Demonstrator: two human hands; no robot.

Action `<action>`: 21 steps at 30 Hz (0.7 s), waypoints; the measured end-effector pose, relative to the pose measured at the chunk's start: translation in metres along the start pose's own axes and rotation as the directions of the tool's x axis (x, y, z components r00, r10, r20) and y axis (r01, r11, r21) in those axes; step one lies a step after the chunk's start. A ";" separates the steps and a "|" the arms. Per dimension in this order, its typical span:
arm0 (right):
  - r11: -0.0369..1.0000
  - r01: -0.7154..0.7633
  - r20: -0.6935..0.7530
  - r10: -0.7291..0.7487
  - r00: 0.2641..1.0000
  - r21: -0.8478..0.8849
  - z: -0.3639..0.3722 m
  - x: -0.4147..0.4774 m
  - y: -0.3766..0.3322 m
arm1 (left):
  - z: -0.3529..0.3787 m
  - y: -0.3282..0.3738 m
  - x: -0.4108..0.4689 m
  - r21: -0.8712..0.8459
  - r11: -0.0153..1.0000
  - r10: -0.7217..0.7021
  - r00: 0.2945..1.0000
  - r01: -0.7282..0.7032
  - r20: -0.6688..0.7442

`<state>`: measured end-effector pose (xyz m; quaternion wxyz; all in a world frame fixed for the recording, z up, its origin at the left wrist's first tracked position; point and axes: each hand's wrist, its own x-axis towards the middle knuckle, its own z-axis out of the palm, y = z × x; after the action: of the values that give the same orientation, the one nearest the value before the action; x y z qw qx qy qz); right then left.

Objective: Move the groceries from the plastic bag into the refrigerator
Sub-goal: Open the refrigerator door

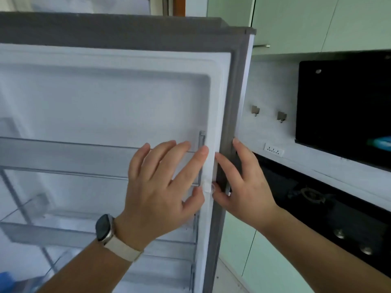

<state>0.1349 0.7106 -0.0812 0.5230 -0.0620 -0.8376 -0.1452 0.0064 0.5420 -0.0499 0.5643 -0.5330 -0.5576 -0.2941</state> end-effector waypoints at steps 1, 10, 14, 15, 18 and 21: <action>1.000 0.003 0.003 -0.002 1.000 -0.008 0.004 0.002 0.005 | 0.006 0.000 0.001 0.003 1.000 -0.010 1.000 0.010 0.000; 1.000 -0.019 0.046 0.018 0.999 0.021 0.049 0.010 0.046 | 0.050 0.004 0.014 0.032 0.995 -0.097 0.992 0.095 0.079; 0.999 -0.025 0.058 0.023 0.998 0.048 0.067 0.015 0.062 | 0.068 0.002 0.019 0.061 0.992 -0.112 0.988 0.106 0.105; 0.998 -0.029 0.057 0.025 0.998 0.064 0.072 0.016 0.066 | 0.072 0.001 0.020 0.073 0.991 -0.116 0.987 0.109 0.110; 0.994 -0.031 0.065 0.024 0.998 0.109 0.087 0.020 0.078 | 0.085 0.001 0.022 0.101 0.988 -0.129 0.983 0.116 0.127; 0.989 -0.019 0.062 0.010 0.998 0.148 0.103 0.026 0.091 | 0.098 -0.001 0.024 0.139 0.983 -0.138 0.981 0.119 0.135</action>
<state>0.0583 0.8276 -0.0844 0.5013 -0.0334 -0.8612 -0.0765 -0.0203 0.6394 -0.0454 0.5358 -0.4776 -0.6484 -0.2537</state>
